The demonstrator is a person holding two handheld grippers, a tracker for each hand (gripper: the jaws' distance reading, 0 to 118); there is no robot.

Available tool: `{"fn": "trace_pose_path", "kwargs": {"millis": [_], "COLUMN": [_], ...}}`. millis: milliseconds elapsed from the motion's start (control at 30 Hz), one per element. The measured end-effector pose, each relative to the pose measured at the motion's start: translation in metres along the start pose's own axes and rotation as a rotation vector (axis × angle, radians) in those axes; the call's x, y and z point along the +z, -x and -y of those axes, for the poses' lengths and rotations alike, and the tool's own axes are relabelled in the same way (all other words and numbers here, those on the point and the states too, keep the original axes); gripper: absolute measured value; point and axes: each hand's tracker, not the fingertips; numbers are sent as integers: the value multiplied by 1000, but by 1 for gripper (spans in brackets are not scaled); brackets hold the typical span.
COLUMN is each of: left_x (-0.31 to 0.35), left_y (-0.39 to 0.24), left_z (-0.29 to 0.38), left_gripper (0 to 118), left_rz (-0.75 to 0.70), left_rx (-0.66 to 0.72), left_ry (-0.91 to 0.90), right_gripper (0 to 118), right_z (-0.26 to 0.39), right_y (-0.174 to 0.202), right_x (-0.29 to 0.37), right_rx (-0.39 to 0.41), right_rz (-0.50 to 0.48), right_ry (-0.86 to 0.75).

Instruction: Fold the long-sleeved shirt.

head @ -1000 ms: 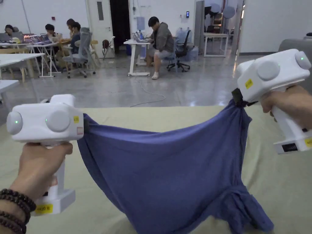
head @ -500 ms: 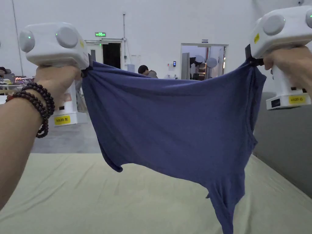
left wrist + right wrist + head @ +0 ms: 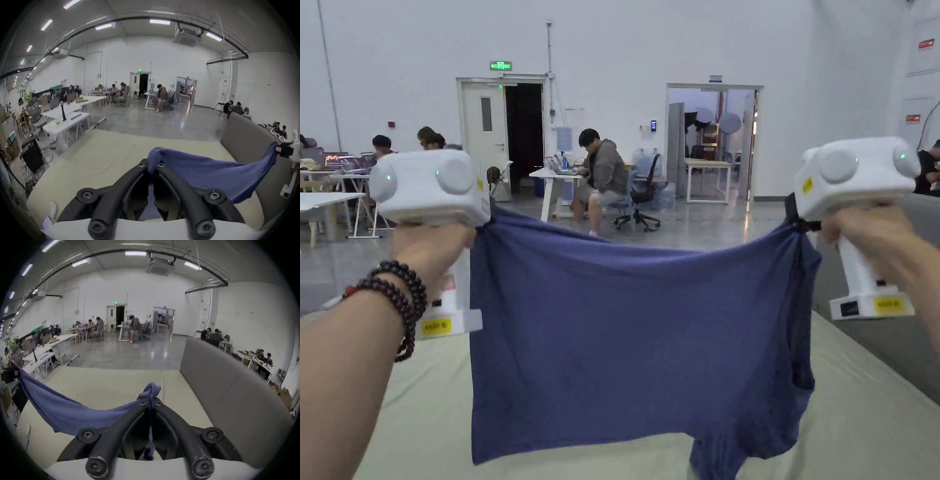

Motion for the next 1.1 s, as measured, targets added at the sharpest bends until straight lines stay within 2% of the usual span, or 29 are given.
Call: {"fn": "trace_pose_path", "kwargs": {"millis": [100,200,333,500,667,733,800,900,1100], "left_x": [-15,-14,21,96,155,175,195,213,232], "left_y": [11,24,44,62,73,81,90,104,123], "left_z": [48,80,100,135,211,251,295,359,455], "left_gripper": [0,0,0,0,0,0,0,0,0], "left_rz": [3,-2,42,70,30,35,52,56,76], "left_rx": [22,35,62,-18,-185,-203,-223,-259,-379], "left_ry": [91,129,124,91,190,230,317,450,712], "right_gripper": [0,0,0,0,0,0,0,0,0], "right_z": [48,79,94,133,214,259,312,389,517], "right_y": [11,20,18,11,8,8,9,9,6], "right_x": [-22,-23,11,85,140,160,175,191,191], "right_rx": [-28,-9,10,38,107,119,159,167,280], "right_rz": [-25,-45,-63,-102,-147,-163,-194,-253,-318], "right_ry": [107,131,114,68,165,206,294,436,778]}}
